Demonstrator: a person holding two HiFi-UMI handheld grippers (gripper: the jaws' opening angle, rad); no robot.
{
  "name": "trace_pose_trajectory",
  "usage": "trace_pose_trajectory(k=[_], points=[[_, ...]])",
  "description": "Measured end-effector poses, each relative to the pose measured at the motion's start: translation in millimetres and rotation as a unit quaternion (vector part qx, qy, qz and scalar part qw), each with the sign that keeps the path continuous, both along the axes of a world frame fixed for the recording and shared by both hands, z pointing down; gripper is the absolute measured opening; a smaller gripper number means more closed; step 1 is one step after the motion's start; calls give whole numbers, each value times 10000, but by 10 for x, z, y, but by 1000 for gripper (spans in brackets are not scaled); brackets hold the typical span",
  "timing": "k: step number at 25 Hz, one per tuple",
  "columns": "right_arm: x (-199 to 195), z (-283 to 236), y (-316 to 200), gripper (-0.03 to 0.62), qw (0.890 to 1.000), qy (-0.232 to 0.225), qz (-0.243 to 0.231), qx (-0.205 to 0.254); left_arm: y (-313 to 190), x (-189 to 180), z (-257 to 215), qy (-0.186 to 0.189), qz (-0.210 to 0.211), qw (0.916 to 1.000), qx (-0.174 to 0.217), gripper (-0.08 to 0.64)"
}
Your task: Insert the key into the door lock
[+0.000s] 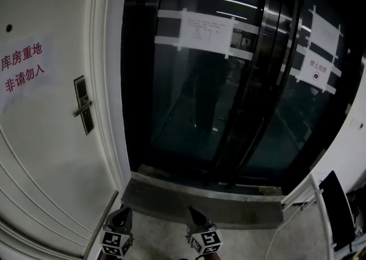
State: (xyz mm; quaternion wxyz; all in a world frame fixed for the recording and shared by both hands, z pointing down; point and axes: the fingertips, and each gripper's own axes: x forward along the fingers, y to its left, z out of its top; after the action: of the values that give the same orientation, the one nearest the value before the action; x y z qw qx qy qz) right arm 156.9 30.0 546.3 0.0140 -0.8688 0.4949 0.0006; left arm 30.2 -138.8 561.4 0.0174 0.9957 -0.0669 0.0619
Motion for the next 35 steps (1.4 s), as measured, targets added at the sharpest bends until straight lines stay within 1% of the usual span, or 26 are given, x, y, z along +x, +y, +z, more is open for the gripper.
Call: trace_pose_trajectory(k=[4, 8, 10, 13, 16, 21, 24, 26, 30, 35], points=[[115, 6, -231, 11, 9999, 31, -155, 30, -179, 63, 84, -69, -129, 9999, -73, 2], [315, 40, -497, 11, 9994, 11, -351, 32, -450, 186, 99, 85, -433, 9990, 108, 2], [440, 35, -647, 11, 9989, 14, -456, 70, -578, 266, 103, 101, -550, 9984, 126, 2], [661, 27, -927, 11, 9979, 64, -634, 81, -753, 410, 105, 17, -686, 9976, -6, 2], [895, -8, -1216, 11, 9962, 86, -856, 105, -965, 577, 64, 47, -887, 9960, -54, 2], [1214, -125, -1706, 11, 9926, 143, -1196, 147, -1325, 832, -35, 103, -1202, 9927, -15, 2], [1361, -135, -1953, 11, 9903, 149, -1376, 142, -1498, 933, -62, 72, -1357, 9907, 6, 2], [1432, -149, -2088, 11, 9883, 144, -1513, 152, -1599, 973, -46, 54, -1485, 9889, 22, 2], [1548, -184, -2334, 11, 9824, 224, -1843, 195, -1813, 1024, -97, 220, -1820, 9828, 240, 2], [1606, -276, -2648, 11, 9730, 418, -2265, 179, -1956, 996, -81, 229, -2177, 9755, 242, 2]])
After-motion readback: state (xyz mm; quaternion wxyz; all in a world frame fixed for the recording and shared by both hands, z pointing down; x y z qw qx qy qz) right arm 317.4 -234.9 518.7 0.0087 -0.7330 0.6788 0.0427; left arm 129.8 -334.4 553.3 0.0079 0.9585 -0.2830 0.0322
